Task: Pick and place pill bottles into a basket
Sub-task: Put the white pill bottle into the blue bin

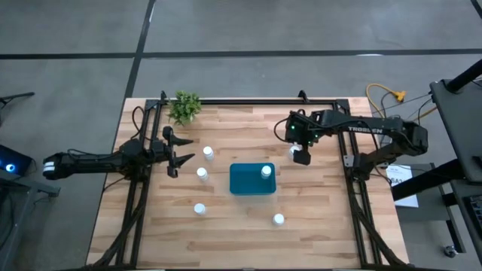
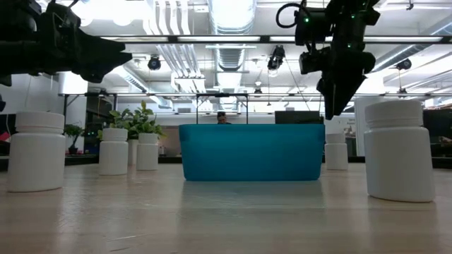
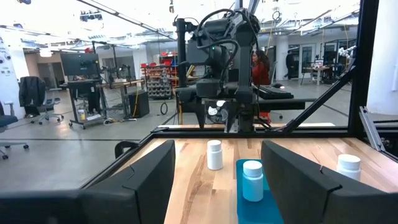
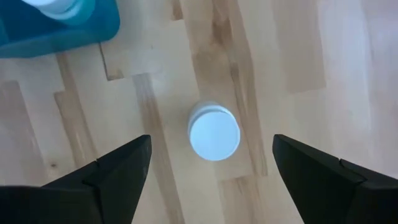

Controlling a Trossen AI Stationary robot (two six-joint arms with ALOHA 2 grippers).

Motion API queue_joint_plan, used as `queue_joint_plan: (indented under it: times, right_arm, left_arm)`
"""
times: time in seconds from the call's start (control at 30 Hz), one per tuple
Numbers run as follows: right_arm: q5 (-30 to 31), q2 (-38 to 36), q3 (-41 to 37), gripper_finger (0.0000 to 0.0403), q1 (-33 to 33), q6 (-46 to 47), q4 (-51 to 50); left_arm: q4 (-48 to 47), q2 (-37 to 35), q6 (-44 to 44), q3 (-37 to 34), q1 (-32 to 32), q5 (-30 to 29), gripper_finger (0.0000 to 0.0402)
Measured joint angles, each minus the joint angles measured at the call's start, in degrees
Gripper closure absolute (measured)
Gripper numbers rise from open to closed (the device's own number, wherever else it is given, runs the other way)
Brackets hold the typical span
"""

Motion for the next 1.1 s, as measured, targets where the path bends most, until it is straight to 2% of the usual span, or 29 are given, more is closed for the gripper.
queue_joint_plan:
  times: [0.57,1.1]
  right_arm:
    - [-1.55,6.08,-0.3,0.0077,-2.09,-2.6,2.66]
    - [-1.61,6.81,-4.37,0.0078,-2.33,-0.96,6.26]
  left_arm:
    - [0.01,0.19,0.0,0.0,-0.02,0.01,0.018]
    - [-0.01,0.19,0.01,0.0,-0.02,0.01,0.018]
